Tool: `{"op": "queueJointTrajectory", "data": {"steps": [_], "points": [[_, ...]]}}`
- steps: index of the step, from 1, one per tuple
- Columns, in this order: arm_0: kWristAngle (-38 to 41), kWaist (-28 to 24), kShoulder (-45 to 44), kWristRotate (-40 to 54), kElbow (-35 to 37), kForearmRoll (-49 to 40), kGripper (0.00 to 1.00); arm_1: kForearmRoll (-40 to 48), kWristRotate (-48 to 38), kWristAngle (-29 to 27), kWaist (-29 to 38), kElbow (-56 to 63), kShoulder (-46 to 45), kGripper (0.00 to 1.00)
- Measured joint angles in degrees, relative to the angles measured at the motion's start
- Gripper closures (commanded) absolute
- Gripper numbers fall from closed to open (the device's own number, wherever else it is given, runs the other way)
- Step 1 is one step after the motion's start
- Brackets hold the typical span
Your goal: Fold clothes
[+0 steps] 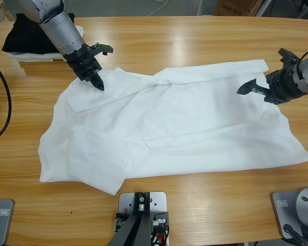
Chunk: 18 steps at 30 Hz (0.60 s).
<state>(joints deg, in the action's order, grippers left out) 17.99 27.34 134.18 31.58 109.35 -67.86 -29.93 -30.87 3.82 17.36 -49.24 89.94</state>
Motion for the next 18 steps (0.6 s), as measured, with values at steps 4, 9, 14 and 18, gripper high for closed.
{"op": "queueJointTrajectory", "data": {"steps": [4,9,14,18], "points": [[0.0,0.1,0.0,0.1,0.0,-0.1,1.0,0.0,0.0,0.4,0.0,0.1,0.0,0.023],[-2.8,0.7,0.0,0.2,1.1,0.0,1.0,0.0,0.0,0.5,0.0,0.4,0.0,0.023],[-8.1,2.8,-0.9,0.2,8.4,-0.5,1.0,0.2,0.0,0.6,0.0,0.5,0.0,0.023],[-9.4,4.0,-1.0,0.2,13.8,-2.9,1.0,0.4,0.0,0.7,0.0,0.6,0.0,0.023]]}}
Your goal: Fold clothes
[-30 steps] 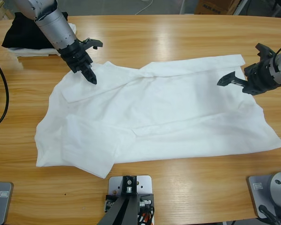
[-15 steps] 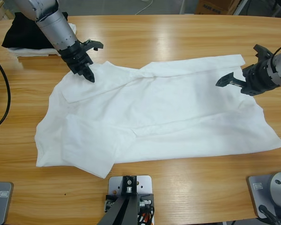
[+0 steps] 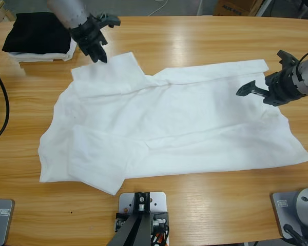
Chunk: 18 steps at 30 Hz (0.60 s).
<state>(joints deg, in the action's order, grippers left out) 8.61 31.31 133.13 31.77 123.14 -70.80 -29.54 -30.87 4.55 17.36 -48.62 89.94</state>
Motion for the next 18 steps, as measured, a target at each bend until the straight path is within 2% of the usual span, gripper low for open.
{"op": "queueJointTrajectory", "data": {"steps": [6,14,18], "points": [[-2.2,1.1,0.0,0.0,1.0,-1.4,1.0,0.0,0.0,0.0,0.0,0.6,0.0,0.023],[-16.9,1.1,0.0,-1.0,14.4,-1.5,1.0,1.1,0.0,0.0,0.0,1.2,0.0,0.018],[-19.5,1.3,0.3,-1.1,18.2,-1.5,1.0,2.0,-0.1,0.0,-0.3,1.1,0.8,0.021]]}}
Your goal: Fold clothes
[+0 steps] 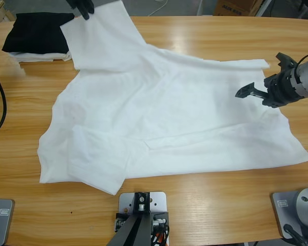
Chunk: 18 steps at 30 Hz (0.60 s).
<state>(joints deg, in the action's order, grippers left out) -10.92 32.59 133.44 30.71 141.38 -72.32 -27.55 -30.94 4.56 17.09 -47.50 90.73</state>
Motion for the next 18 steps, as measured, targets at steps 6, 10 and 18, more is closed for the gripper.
{"op": "queueJointTrajectory", "data": {"steps": [6,10,18], "points": [[-0.3,2.9,1.2,0.0,2.4,0.0,1.0,6.0,1.6,0.2,-9.4,-1.2,1.2,0.023],[-1.5,4.4,2.6,-0.1,4.3,0.0,1.0,9.0,2.0,3.2,-17.1,-4.4,4.5,0.034],[-9.9,4.6,4.9,-3.2,6.2,0.0,1.0,15.8,-2.7,10.4,-23.0,-8.6,12.2,0.107]]}}
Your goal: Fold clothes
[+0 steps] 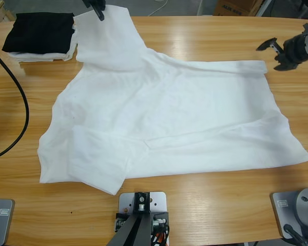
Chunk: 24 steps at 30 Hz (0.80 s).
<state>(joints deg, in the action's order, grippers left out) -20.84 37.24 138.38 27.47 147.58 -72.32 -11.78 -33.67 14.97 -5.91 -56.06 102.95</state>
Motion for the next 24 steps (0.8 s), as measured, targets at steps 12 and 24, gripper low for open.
{"op": "queueJointTrajectory", "data": {"steps": [12,24], "points": [[-3.3,0.0,2.7,-1.8,1.0,0.0,1.0,-0.2,-2.6,0.8,-0.2,-0.4,3.2,0.133],[-3.3,-0.5,3.4,-1.8,1.3,0.0,1.0,-0.2,-2.6,0.8,-2.4,-2.3,5.6,0.217]]}}
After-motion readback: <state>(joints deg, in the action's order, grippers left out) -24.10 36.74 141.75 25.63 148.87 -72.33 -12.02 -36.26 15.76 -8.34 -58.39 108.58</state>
